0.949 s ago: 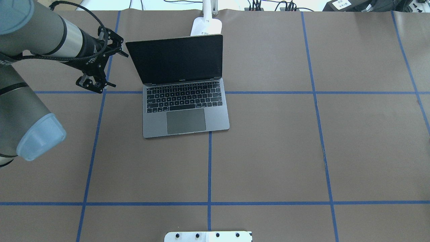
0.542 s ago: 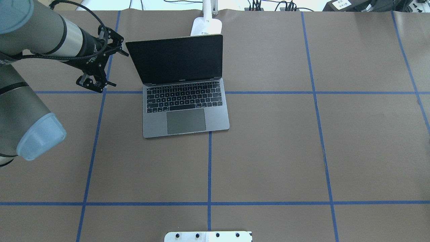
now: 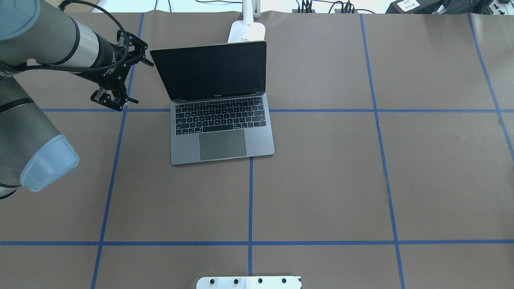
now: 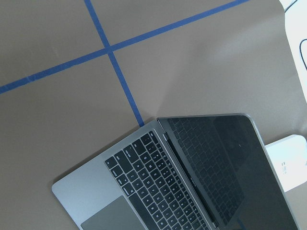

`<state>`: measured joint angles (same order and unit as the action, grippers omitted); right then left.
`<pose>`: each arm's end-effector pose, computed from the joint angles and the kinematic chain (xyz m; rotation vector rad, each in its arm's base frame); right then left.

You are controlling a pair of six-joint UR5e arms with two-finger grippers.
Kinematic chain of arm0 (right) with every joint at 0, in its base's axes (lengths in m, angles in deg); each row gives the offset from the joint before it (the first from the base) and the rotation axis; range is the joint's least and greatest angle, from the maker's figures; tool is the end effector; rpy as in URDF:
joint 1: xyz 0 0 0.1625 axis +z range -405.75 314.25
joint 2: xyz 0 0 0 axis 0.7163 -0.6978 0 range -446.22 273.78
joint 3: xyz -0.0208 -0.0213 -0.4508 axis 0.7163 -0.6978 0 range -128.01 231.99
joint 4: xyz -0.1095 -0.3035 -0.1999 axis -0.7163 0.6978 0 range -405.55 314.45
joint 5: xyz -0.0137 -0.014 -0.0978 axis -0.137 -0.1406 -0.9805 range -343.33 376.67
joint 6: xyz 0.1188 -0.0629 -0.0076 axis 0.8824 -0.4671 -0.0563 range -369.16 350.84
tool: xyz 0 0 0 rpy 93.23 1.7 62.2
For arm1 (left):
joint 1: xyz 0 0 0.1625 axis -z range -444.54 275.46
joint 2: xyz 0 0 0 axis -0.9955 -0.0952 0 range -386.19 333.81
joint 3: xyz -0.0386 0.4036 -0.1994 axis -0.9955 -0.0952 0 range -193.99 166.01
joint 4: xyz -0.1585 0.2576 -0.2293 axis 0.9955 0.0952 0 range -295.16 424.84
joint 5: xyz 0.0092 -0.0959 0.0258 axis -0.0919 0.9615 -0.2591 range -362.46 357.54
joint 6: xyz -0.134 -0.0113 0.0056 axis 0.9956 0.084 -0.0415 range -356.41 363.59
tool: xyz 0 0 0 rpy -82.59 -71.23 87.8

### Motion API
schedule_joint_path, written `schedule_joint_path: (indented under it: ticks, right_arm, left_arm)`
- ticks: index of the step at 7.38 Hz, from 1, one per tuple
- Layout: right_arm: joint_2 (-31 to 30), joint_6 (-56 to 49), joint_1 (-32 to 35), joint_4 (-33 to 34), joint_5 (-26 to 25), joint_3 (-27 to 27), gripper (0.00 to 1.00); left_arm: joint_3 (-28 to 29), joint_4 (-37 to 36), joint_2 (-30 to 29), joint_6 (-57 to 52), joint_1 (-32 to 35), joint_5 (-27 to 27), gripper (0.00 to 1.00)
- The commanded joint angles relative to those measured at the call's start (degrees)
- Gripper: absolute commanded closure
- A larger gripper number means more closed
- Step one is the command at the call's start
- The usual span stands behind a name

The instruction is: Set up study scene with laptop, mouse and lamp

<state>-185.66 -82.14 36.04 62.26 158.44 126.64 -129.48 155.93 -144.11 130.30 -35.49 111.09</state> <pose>-0.0107 -0.2668 0.8860 -0.1274 -1.1378 -0.9325 0.3213 -0.4914 0.2668 -0.2944 1.0357 -1.1659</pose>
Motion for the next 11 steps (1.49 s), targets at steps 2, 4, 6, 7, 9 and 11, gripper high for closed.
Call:
schedule_joint_path:
  ticks: [2, 4, 6, 7, 9, 11]
  right_arm:
    - [0.03, -0.14, 0.39, -0.31, -4.02, 1.90, 0.17]
    - [0.21, -2.33, 3.20, -0.31, -7.65, 1.47, 0.16]
    - [-0.40, -2.43, 2.76, -0.14, -7.65, 0.77, 0.14]
    - [-0.41, -2.43, 2.67, -0.05, -7.65, 0.16, 0.14]
    - [-0.32, -2.61, 2.50, -0.14, -7.65, -1.42, 0.14]
    - [-1.20, -2.61, 2.59, 0.39, -7.13, -0.47, 0.13]
  left_arm:
    - [0.00, -0.04, -0.03, 0.03, -0.09, -0.52, 0.08]
    - [0.00, -0.30, -0.38, 0.03, -0.09, -0.52, 0.08]
    - [-0.09, -0.74, -0.82, 0.03, -0.09, -0.61, 0.08]
    - [-0.26, -1.27, -1.17, 0.03, -0.18, -0.52, 0.08]
    - [-0.44, -2.06, -1.52, 0.03, -0.18, -0.61, 0.08]
    - [-0.61, -2.15, -1.70, 0.12, -0.18, -0.87, 0.08]
